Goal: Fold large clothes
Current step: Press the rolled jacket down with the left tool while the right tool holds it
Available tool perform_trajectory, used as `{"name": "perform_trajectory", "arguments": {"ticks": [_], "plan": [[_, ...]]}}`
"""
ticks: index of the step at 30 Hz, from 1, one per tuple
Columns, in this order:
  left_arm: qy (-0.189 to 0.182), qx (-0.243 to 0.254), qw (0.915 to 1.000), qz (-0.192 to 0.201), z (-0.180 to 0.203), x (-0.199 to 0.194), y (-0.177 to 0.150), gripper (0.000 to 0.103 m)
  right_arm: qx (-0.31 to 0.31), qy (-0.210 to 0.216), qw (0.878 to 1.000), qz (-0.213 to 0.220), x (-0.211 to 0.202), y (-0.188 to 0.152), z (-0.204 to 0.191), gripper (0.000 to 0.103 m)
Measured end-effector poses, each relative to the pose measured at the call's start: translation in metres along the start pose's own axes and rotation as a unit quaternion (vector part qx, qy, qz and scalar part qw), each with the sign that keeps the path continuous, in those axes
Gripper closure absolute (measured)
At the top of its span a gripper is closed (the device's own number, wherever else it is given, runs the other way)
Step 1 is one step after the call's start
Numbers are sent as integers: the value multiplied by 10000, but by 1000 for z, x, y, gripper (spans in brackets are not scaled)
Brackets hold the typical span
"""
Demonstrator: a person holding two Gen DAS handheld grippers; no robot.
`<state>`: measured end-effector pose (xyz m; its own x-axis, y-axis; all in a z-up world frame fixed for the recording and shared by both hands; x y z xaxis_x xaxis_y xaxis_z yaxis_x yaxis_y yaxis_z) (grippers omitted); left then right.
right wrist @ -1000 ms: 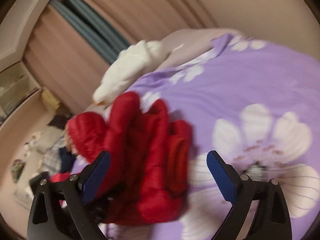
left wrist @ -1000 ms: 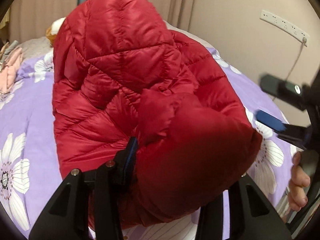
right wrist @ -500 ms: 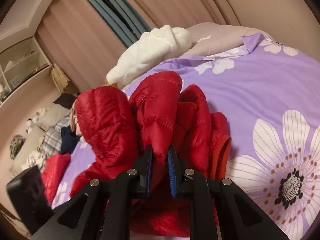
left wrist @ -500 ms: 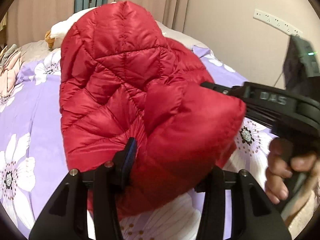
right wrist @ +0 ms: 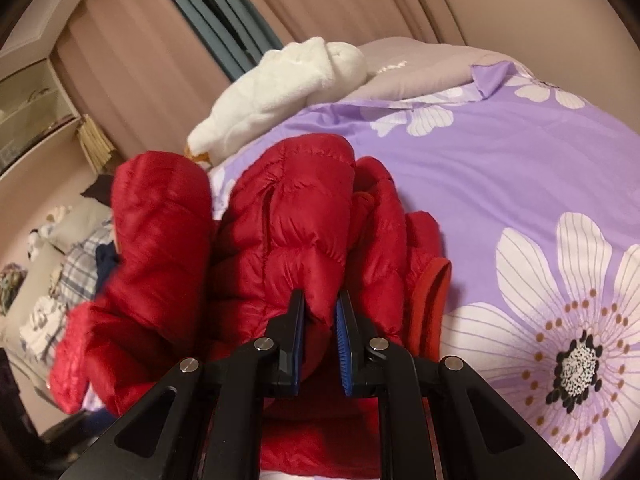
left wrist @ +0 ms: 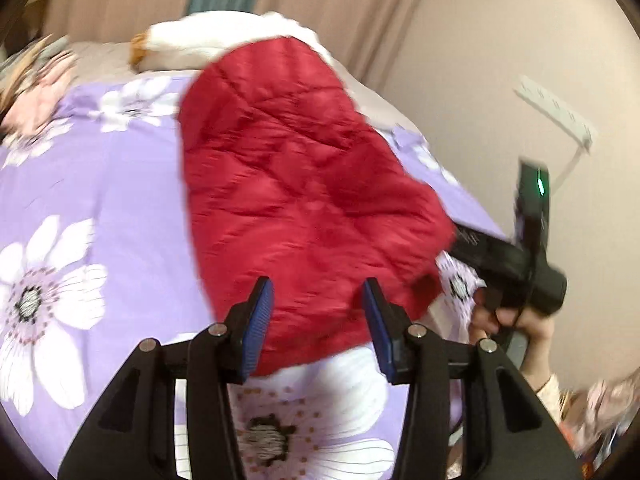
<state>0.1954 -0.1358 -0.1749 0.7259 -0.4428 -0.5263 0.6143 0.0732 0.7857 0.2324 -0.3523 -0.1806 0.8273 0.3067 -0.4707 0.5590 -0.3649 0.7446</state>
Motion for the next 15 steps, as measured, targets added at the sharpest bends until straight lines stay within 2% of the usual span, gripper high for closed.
{"name": "perform_trajectory", "arguments": {"ticks": [3, 5, 7, 8, 9, 11, 15], "plan": [[68, -308, 9993, 191, -18, -4, 3, 55, -6, -11, 10000, 6, -1, -1, 1, 87], [326, -350, 9986, 223, -35, 7, 3, 52, -50, -51, 10000, 3, 0, -2, 1, 87], [595, -408, 9974, -89, -54, 30, -9, 55, -57, -109, 9999, -26, 2, -3, 2, 87], [500, -492, 9971, -295, -57, 40, -16, 55, -57, -131, 9999, -39, 2, -3, 3, 87], [247, -622, 9968, -438, -58, 49, -23, 55, -54, -157, 9998, -52, 2, -4, 3, 87], [12, -676, 9968, -415, -52, 57, -26, 56, -98, -205, 9997, -71, 1, -3, 4, 87], [-176, -277, 9987, -390, -27, 63, -21, 57, -161, -324, 9993, -22, -8, 2, 3, 86]]}}
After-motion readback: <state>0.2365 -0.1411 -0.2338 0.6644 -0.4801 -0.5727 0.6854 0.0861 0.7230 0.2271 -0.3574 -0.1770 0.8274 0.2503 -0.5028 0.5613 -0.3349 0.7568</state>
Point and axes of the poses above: each gripper's, at about its wrist camera, not at the fingertips, and x roughly the way its jaws point, z to its right, y to its top, the point moved 7 cm from there along x, roughly the way its jaws point, and after that the axes turned 6 degrees about z, right-handed, at the moved point
